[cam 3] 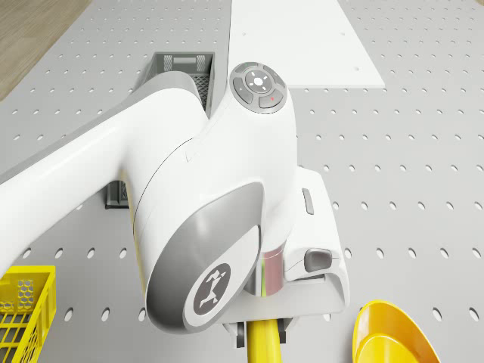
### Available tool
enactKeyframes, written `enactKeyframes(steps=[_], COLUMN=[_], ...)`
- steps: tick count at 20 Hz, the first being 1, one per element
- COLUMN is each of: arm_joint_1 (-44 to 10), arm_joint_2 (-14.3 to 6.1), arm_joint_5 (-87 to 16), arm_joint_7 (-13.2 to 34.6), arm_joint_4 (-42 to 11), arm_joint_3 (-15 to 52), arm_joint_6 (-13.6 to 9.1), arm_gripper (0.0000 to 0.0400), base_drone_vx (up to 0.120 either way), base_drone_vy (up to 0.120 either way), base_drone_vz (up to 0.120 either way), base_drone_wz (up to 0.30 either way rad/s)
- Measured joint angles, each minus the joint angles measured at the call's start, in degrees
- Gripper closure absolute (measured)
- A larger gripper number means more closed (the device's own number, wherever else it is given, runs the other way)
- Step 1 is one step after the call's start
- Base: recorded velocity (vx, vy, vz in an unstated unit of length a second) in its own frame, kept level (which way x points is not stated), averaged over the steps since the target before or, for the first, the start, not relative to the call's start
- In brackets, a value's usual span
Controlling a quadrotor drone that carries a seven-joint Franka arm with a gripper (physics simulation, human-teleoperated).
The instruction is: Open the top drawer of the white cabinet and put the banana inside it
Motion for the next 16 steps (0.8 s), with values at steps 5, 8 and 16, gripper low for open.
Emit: enactKeyframes(steps=[5,8,16], arm_joint_1=[0.0,0.0,0.0], arm_joint_2=[0.0,0.0,-0.1], arm_joint_5=[0.0,0.0,0.0], arm_joint_7=[0.0,0.0,0.0], arm_joint_4=[0.0,0.0,0.0], arm_joint_3=[0.0,0.0,0.0], arm_joint_6=[0.0,0.0,0.1], arm_gripper=[0.021,0.021,0.021], base_drone_vx=[-0.12,-0.12,-0.12], base_drone_vy=[0.0,0.0,0.0], base_drone_vz=[0.12,0.12,0.12], base_drone_wz=[0.0,0.0,0.0])
